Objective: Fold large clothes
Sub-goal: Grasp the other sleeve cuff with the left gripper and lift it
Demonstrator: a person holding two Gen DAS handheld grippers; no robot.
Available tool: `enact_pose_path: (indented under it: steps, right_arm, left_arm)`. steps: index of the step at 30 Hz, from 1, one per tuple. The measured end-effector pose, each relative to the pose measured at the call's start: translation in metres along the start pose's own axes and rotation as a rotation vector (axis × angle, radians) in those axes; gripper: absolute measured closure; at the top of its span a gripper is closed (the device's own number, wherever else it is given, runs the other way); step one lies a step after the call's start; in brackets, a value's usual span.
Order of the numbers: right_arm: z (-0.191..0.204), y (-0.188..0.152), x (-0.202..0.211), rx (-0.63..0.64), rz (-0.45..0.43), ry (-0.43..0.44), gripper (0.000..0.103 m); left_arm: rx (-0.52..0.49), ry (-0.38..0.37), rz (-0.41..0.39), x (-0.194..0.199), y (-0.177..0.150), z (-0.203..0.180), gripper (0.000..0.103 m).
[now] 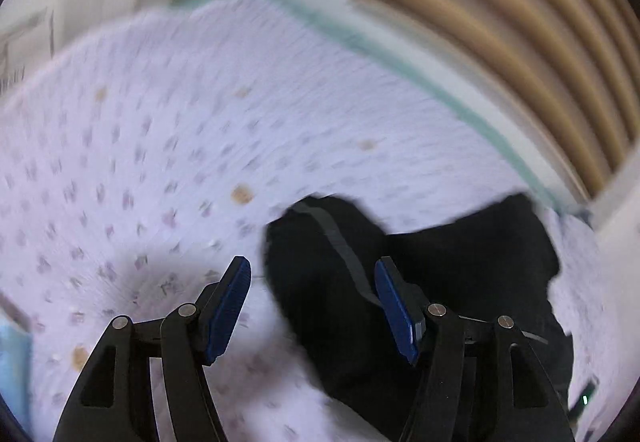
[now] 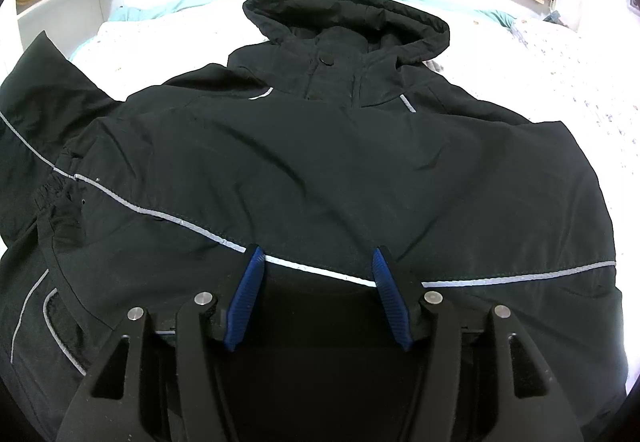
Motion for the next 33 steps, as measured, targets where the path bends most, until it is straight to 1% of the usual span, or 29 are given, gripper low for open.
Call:
enact_pose_path:
  steps: [2,4,5,7,8,11,12,13,14,15,17,19,21,22,24,25,27,29,31,32,33]
  right_arm:
    - [0.0,0.0,0.0,0.001,-0.001,0.0,0.043]
    - [0.0,0.0,0.0,0.001,-0.001,0.002,0.042]
    - [0.0,0.0,0.0,0.002,-0.002,0.002,0.042]
    - [0.0,0.0,-0.001,0.005,-0.002,0.002,0.042]
    - [0.001,0.0,-0.001,0.007,-0.003,-0.001,0.042]
    - [0.001,0.0,-0.002,0.008,-0.006,-0.003,0.041]
    - [0.001,0.0,-0.001,0.009,-0.005,-0.003,0.041]
    - [0.001,0.0,-0.001,0.01,-0.005,-0.003,0.041]
    - [0.001,0.0,-0.001,0.01,-0.005,-0.003,0.041]
    - [0.001,0.0,-0.001,0.01,-0.005,-0.002,0.041]
    - [0.001,0.001,-0.001,0.01,-0.005,-0.001,0.041]
    - [0.001,0.001,-0.001,0.011,-0.005,-0.002,0.041]
    - [0.001,0.001,-0.001,0.01,-0.005,-0.001,0.041]
    - [0.001,0.001,-0.001,0.01,-0.005,-0.002,0.041]
    - [0.001,0.001,-0.001,0.011,-0.005,-0.002,0.041]
    - [0.001,0.001,-0.001,0.011,-0.005,-0.002,0.041]
    - [0.001,0.0,-0.001,0.011,-0.005,-0.002,0.041]
    - [0.001,0.001,-0.002,0.012,-0.005,-0.005,0.041]
    - [0.0,0.002,-0.002,0.011,-0.005,-0.009,0.04]
    - [0.0,0.002,-0.002,0.01,-0.005,-0.009,0.039]
    - [0.0,0.002,-0.002,0.01,-0.005,-0.01,0.039]
  left_arm:
    - [0.055,-0.04,0.035,-0.028,-0.002,0.013,0.037]
    - [0.098,-0.096,0.063,-0.052,-0.004,0.014,0.037]
    - [0.103,-0.121,0.067,-0.059,-0.005,0.011,0.037]
    - [0.109,-0.205,0.092,-0.074,-0.008,0.001,0.037]
    - [0.105,-0.212,0.103,-0.08,-0.009,-0.002,0.037]
    - [0.065,-0.173,0.083,-0.088,-0.009,-0.013,0.037]
    - [0.047,-0.145,0.071,-0.088,-0.009,-0.015,0.044]
    - [0.032,-0.127,0.057,-0.086,-0.008,-0.018,0.055]
    - [0.024,-0.123,0.05,-0.085,-0.006,-0.018,0.073]
    - [0.02,-0.12,0.039,-0.08,-0.005,-0.019,0.079]
    - [0.002,-0.039,-0.036,-0.061,0.002,-0.013,0.08]
    - [-0.009,0.07,-0.123,-0.034,0.013,0.001,0.081]
    - [0.018,0.156,-0.192,-0.008,0.024,0.023,0.081]
    - [0.043,0.205,-0.227,0.007,0.03,0.039,0.081]
    - [0.072,0.269,-0.244,0.02,0.035,0.066,0.081]
    - [0.087,0.288,-0.231,0.021,0.036,0.08,0.081]
    - [0.133,0.289,-0.192,0.014,0.033,0.106,0.081]
    - [0.182,0.267,-0.163,0.005,0.025,0.126,0.08]
    - [0.226,0.2,-0.148,-0.005,0.017,0.139,0.077]
    - [0.245,0.168,-0.143,-0.007,0.012,0.143,0.072]
    - [0.276,0.113,-0.146,-0.008,0.009,0.147,0.069]
Point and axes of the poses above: each gripper's, at about its wrist camera, not at the fingertips, and x roughly against the way its jaws point, z to its left, y to its top, the point moved 10 cm from there along -x, roughly the way its jaws point, and after that the axes turned 7 degrees about z, right-handed, at the moved point
